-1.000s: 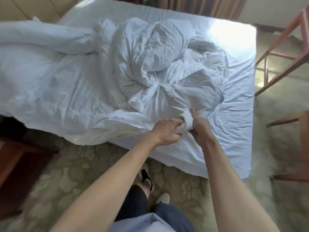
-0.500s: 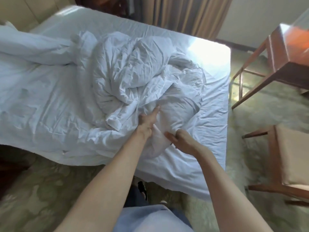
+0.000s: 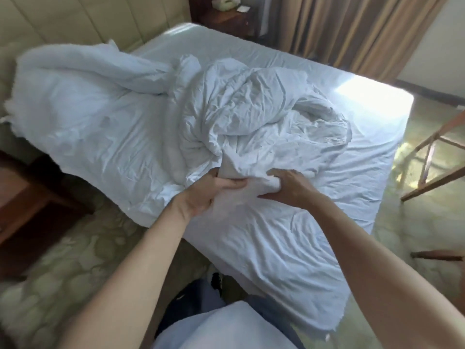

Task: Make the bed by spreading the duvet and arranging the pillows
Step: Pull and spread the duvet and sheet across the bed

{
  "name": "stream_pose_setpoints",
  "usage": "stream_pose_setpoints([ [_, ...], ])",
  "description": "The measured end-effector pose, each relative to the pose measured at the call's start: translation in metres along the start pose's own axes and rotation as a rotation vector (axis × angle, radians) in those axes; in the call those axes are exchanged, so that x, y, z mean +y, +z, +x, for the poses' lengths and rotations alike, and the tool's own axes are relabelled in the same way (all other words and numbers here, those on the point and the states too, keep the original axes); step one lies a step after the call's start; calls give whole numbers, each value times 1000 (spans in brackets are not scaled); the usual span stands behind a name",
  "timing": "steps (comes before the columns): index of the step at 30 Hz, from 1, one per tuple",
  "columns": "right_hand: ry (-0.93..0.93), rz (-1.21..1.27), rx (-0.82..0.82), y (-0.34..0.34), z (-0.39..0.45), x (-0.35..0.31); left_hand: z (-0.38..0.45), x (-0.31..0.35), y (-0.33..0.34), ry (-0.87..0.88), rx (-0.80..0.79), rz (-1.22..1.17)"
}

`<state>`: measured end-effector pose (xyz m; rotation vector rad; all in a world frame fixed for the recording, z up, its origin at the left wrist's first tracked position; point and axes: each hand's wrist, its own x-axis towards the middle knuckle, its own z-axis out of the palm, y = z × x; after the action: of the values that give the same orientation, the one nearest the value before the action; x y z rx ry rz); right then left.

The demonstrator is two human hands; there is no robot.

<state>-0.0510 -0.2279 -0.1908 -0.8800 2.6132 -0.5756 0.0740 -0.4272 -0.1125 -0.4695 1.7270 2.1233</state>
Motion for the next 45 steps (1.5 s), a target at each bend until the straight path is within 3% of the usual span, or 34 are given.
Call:
stream_pose_setpoints([
  [3, -127, -116, -108, 7, -24, 8, -35, -16, 2, -27, 68, 326],
  [7, -181, -207, -154, 12, -61, 19, -56, -47, 34, 46, 417, 528],
  [9, -200, -221, -149, 9, -73, 22, -58, -57, 56, 73, 517, 610],
  [14, -244, -373, -171, 4, -89, 12, -55, -75, 131, -179, 293, 1277],
  [16, -234, -419, -208, 7, -95, 5, -48, -91, 156, -220, 286, 1254],
  [21, -199, -394, -209, 6, -110, -1, -47, -126, 165, -150, 635, 1009],
  [27, -279, -464, -346, -2, -120, -3, -71, -119, 164, -120, 578, 937],
  [35, -495, -456, -344, -5, -89, 22, -81, -116, 166, -231, 642, 716],
  [39, -416, -508, -391, -8, -64, 58, -86, -129, 172, -271, 733, 554],
  [45, -475, -508, -401, -7, -62, 88, -84, -161, 205, -463, 850, 713],
])
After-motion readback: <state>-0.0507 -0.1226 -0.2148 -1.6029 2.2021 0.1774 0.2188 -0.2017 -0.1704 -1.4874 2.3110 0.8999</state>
